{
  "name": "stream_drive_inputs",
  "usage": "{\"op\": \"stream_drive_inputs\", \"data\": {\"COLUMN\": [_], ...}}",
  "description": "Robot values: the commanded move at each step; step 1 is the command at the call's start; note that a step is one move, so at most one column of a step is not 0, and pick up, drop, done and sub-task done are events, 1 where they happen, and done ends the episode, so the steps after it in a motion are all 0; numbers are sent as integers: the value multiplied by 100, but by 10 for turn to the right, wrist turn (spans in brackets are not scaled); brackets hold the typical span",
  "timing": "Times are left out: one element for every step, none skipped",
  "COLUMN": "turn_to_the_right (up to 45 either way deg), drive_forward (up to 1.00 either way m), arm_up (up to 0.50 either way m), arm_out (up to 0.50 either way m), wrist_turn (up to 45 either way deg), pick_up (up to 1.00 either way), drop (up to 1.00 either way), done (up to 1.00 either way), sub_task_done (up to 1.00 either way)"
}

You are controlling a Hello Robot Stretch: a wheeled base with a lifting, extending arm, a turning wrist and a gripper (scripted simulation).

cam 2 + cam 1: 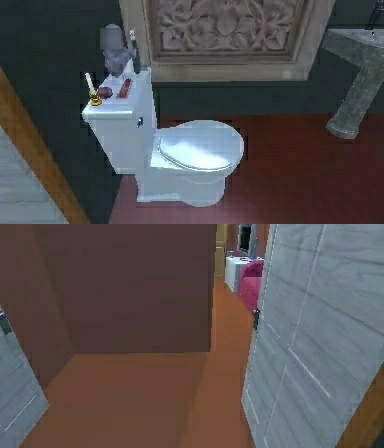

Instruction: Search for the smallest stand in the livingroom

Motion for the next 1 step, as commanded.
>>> {"op": "stream_drive_inputs", "data": {"turn_to_the_right": [0], "drive_forward": [100], "arm_up": [0], "arm_out": [0], "wrist_turn": [0], "pick_up": [0], "drop": [0], "done": [0], "sub_task_done": [0]}}
